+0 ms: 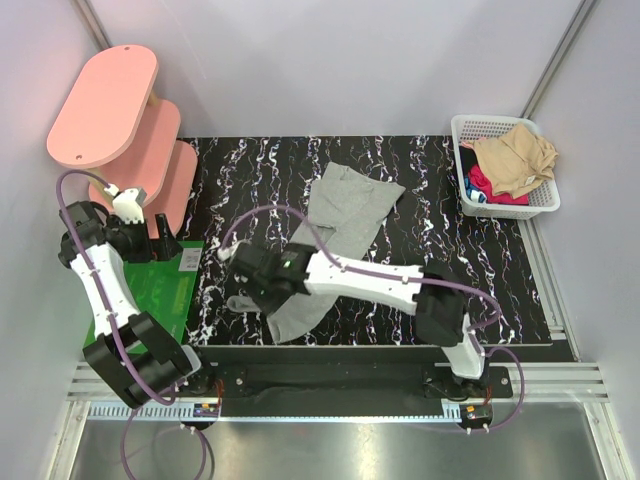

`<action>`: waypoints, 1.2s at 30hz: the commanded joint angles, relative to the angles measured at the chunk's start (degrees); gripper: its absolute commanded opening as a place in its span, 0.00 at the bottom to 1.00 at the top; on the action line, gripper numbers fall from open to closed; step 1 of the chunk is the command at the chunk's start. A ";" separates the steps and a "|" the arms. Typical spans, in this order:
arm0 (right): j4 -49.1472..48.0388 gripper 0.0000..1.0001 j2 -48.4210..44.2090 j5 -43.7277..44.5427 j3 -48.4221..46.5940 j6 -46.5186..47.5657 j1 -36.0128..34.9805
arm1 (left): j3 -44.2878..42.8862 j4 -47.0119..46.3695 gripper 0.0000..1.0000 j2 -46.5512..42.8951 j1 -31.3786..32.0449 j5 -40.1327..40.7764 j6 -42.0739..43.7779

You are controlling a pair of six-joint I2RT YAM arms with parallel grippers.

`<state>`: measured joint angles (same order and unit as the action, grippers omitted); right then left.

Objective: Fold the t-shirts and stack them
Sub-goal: Grab the bottom of the folded rectangular tshirt with right arm, then fold the folded rectangular tshirt in 1/3 of the way

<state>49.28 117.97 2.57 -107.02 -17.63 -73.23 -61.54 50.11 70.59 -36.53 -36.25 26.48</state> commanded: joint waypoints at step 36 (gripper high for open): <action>-2.52 0.55 7.53 -2.86 -3.45 11.83 32.71 | -2.62 2.10 0.99 1.75 -0.38 -3.74 3.05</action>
<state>47.66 124.25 -2.59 -106.37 -7.18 -41.04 -62.65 51.68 72.58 -36.53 -37.21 27.92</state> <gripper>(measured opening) 0.280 0.987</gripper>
